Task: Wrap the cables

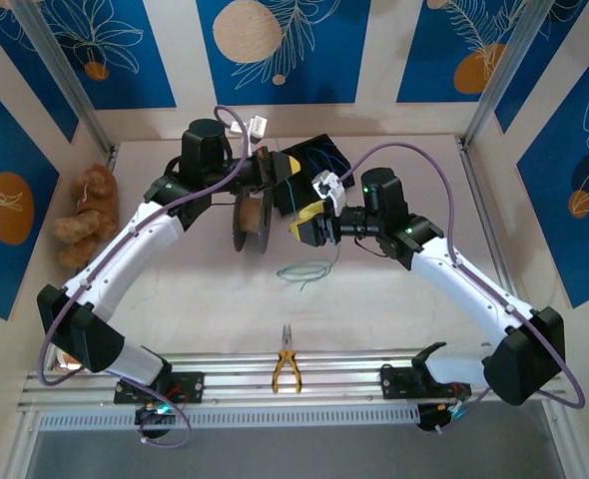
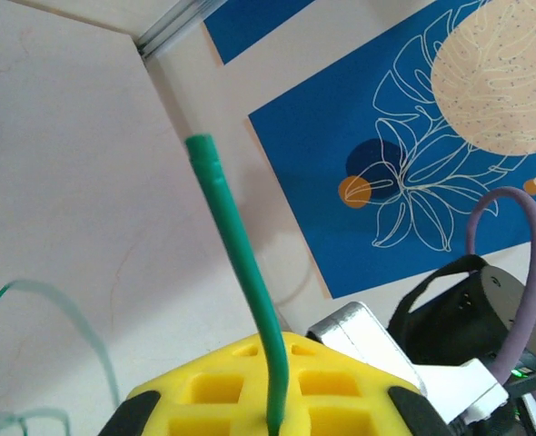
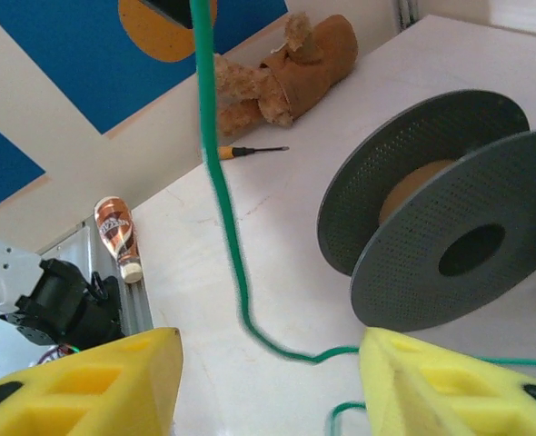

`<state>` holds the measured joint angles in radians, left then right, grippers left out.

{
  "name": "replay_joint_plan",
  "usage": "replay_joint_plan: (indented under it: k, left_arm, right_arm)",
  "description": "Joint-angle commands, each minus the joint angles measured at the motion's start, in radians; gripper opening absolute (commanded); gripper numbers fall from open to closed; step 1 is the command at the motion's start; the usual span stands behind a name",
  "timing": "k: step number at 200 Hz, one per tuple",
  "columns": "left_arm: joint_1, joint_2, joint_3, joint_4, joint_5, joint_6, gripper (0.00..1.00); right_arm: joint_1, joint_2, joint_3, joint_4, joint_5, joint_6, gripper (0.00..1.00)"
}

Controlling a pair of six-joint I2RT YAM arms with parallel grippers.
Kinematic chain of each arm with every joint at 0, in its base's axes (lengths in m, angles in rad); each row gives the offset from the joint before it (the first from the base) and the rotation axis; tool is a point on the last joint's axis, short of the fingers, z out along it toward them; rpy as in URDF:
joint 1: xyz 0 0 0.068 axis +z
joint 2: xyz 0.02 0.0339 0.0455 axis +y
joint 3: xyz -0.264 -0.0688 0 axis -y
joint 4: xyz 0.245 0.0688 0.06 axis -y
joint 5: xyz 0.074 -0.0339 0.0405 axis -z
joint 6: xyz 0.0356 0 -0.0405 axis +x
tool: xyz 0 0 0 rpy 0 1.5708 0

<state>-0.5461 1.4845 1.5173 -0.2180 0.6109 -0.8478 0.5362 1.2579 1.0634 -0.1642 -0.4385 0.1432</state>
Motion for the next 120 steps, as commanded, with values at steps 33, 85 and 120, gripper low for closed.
replay_joint_plan:
  k: [33, 85, 120]
  left_arm:
    - [-0.011, -0.010, -0.012, 0.086, 0.054, -0.038, 0.00]
    - [-0.009, -0.027, -0.006, 0.009, -0.033, 0.008, 0.09]
    - [-0.005, -0.072, 0.037, -0.223, -0.290, 0.132, 1.00]
  right_arm:
    - [0.009, 0.067, 0.018, 0.090, -0.009, 0.029, 0.40]
    - [0.016, 0.058, 0.009, 0.101, 0.011, 0.017, 0.00]
    - [0.066, 0.052, 0.050, -0.031, 0.169, -0.046, 0.00]
